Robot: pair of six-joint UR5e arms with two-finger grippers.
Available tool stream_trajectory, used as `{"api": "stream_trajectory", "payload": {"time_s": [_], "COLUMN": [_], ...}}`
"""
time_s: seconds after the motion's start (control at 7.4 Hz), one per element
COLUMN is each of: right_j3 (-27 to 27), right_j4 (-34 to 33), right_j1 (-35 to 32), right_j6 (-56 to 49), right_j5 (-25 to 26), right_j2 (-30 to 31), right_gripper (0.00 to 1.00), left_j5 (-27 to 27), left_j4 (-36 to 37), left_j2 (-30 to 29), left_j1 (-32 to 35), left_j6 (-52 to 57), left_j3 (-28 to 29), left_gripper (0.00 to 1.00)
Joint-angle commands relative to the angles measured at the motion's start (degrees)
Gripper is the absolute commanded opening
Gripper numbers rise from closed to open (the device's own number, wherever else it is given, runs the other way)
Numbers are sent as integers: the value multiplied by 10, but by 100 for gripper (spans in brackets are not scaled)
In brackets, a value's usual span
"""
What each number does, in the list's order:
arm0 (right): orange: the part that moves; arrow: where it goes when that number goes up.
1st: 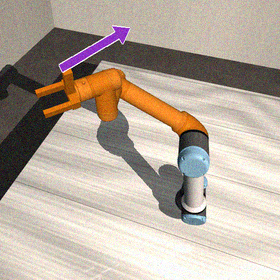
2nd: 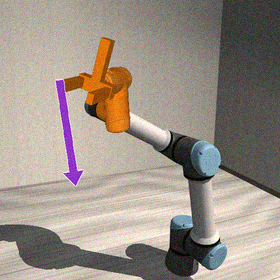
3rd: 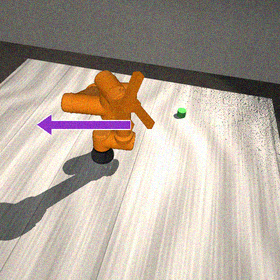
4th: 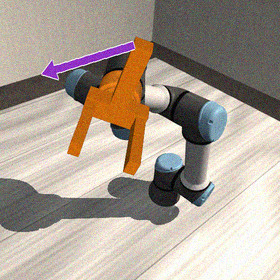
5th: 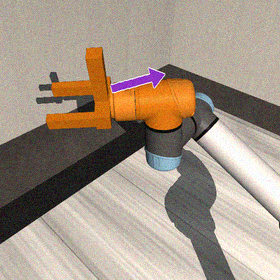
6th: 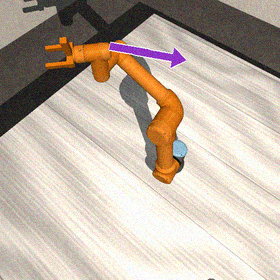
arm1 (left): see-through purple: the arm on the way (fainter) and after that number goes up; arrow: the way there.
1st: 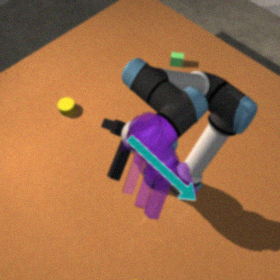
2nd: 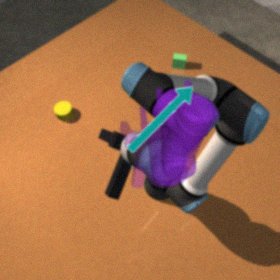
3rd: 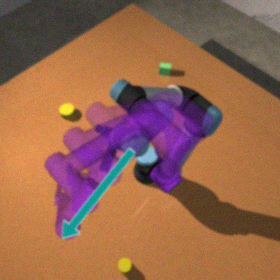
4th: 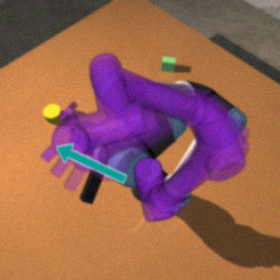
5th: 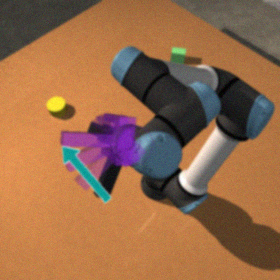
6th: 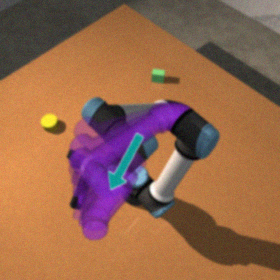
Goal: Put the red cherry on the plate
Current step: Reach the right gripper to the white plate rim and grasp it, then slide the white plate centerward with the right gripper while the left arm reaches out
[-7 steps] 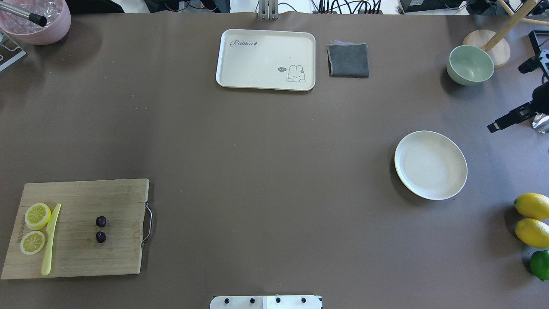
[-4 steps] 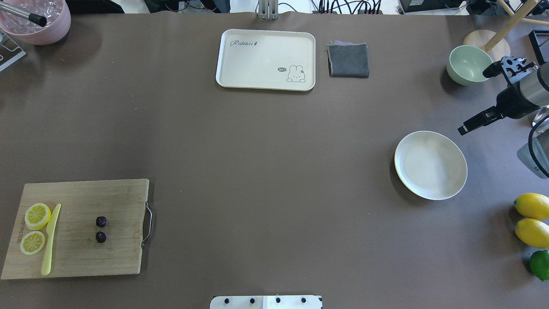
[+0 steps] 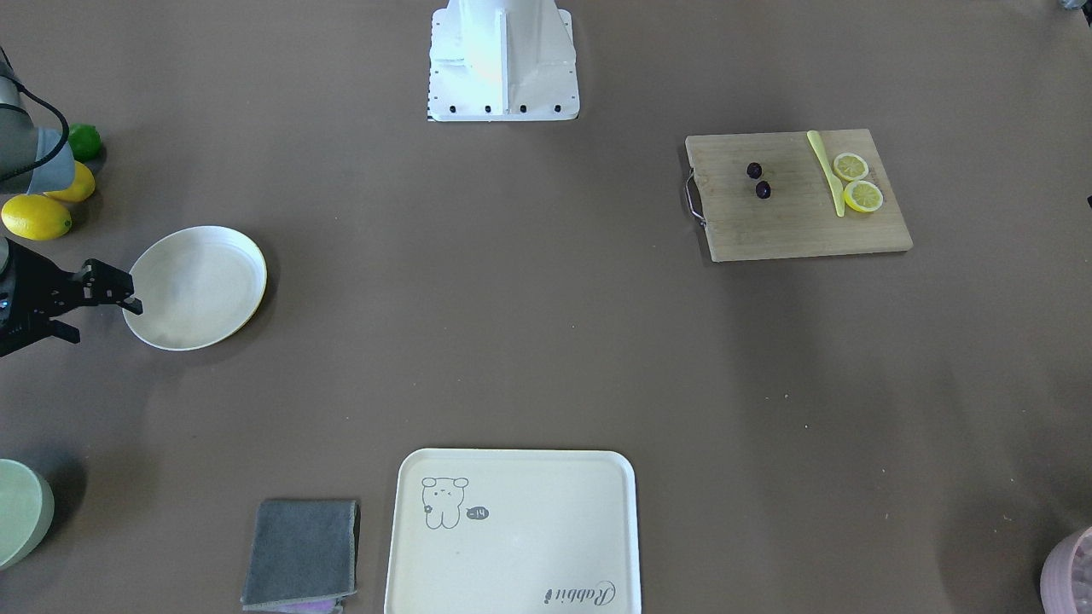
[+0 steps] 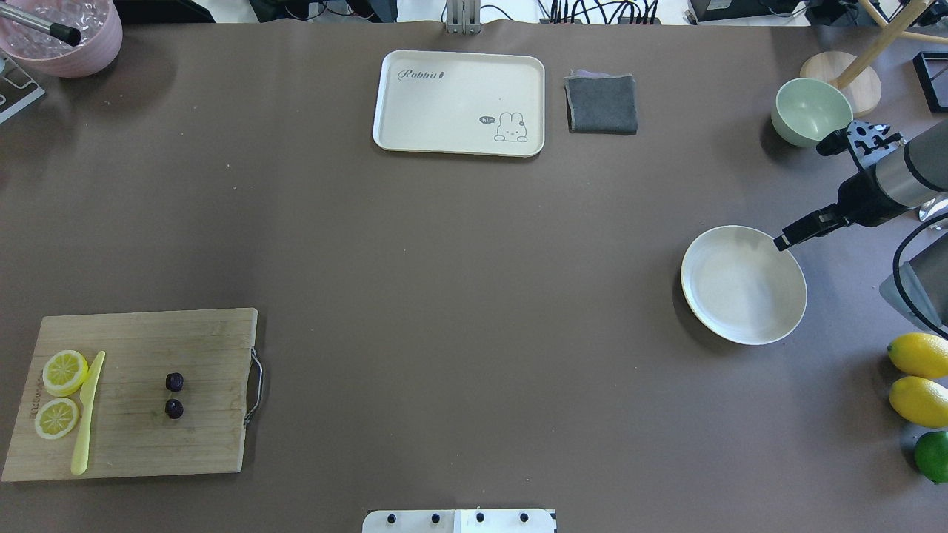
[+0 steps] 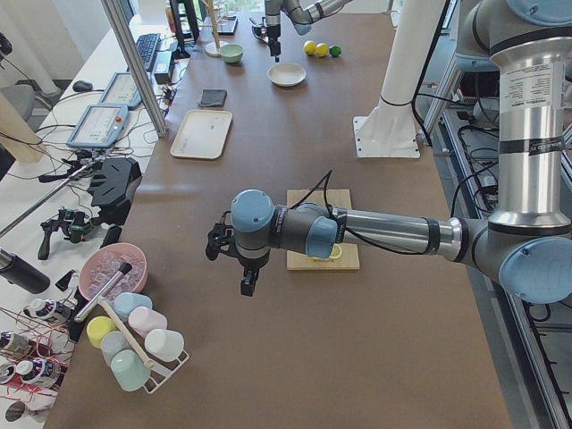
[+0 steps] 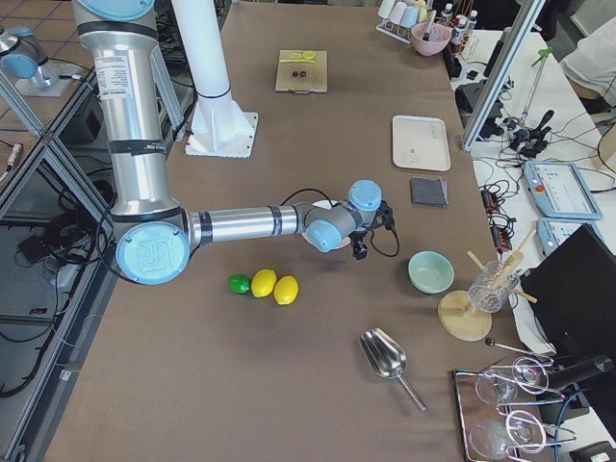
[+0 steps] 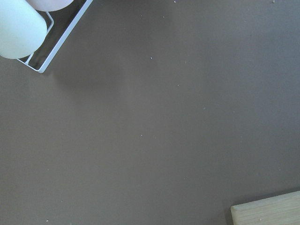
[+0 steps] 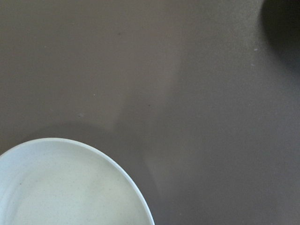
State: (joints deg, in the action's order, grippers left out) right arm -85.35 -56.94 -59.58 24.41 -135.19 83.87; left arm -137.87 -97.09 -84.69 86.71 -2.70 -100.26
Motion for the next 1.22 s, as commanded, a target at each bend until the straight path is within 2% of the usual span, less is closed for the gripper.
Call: {"api": "stream_trajectory", "payload": {"time_s": [0.0,0.14,0.27,0.41,0.68,0.95,1.08], "right_j3": [4,9,18,18,9,-29,-45], "right_j4": [2,1,2,5,3,5,6], "right_j1": [27,28,28,28,23,24,49], "right_j6": [4,3,-1,4,11,168,242], "right_j5": [7,7,5,4,-7,-23,-21], "right_j2": [-4,-4,-2,-4,-19,-56,-75], "right_gripper": [70,19,0,0,0,0,0], "left_j5": [0,0,1,0,0,0,-18], "left_j4": [-5,-6,-6,-6,-54,-69,-83], "left_j2": [0,0,-3,-5,0,1,1], "left_j1": [-2,-4,-7,-7,-20,-33,-46], "left_j6": [-10,-25,-29,-46,-47,-57,-84], "left_j3": [2,0,1,-1,5,2,-8], "left_gripper": [98,98,98,98,98,98,97]}}
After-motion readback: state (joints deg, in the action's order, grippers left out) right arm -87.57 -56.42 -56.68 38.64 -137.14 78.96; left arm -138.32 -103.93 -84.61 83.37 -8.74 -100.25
